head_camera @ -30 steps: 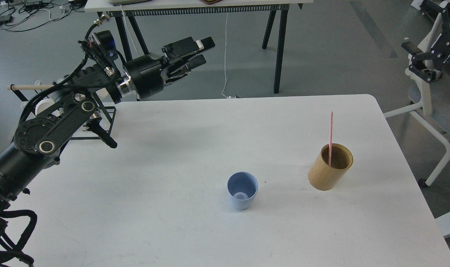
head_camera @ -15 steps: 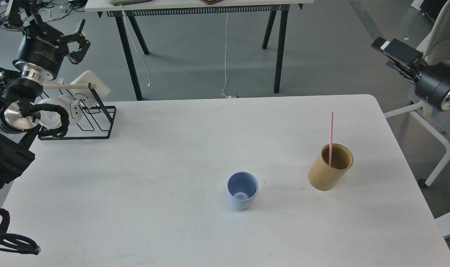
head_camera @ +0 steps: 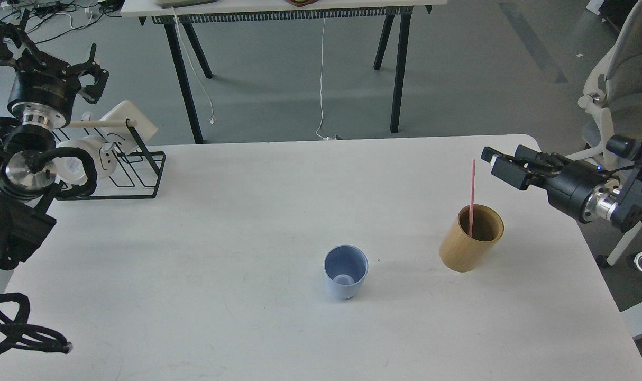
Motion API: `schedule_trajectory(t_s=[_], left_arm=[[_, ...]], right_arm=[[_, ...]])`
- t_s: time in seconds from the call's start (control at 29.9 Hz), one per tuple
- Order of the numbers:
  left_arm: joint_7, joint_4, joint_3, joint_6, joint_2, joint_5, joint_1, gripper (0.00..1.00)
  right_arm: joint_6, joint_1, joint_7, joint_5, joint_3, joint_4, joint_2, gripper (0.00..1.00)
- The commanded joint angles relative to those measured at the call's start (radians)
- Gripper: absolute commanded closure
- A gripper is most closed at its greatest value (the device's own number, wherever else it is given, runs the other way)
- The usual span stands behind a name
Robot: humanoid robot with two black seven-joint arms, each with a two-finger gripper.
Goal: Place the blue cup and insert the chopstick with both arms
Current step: 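Grasp the red straw in the tan cup with the right gripper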
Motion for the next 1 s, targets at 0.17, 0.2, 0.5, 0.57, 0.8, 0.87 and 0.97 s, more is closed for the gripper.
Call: schedule_trajectory(t_s=[0.17, 0.2, 0.5, 0.57, 0.8, 0.87, 0.97], left_arm=[[-0.002, -0.001, 0.004, 0.0, 0.002, 0.003, -0.001, 0.01], [-0.002, -0.001, 0.004, 0.0, 0.004, 0.003, -0.001, 0.01], [-0.003, -0.001, 0.004, 0.0, 0.008, 0.001, 0.001, 0.01], [-0.003, -0.001, 0.004, 0.0, 0.008, 0.001, 0.001, 0.01], [-0.003, -0.001, 0.004, 0.0, 0.01, 0.001, -0.001, 0.01], [-0.003, -0.001, 0.004, 0.0, 0.01, 0.001, -0.001, 0.01], [-0.003, -0.001, 0.004, 0.0, 0.01, 0.001, -0.001, 0.01]], right_arm=[[0.008, 0.011, 0.001, -0.096, -0.069, -0.072, 0.053, 0.49], [0.013, 0.016, 0.001, -0.11, -0.07, -0.081, 0.059, 0.58], [0.039, 0.055, 0.004, -0.126, -0.112, -0.096, 0.069, 0.78], [0.039, 0.065, 0.004, -0.126, -0.113, -0.096, 0.069, 0.82], [0.048, 0.071, 0.005, -0.126, -0.113, -0.096, 0.072, 0.8], [0.051, 0.074, 0.005, -0.126, -0.113, -0.096, 0.075, 0.78], [0.054, 0.075, 0.005, -0.126, -0.113, -0.096, 0.079, 0.78]])
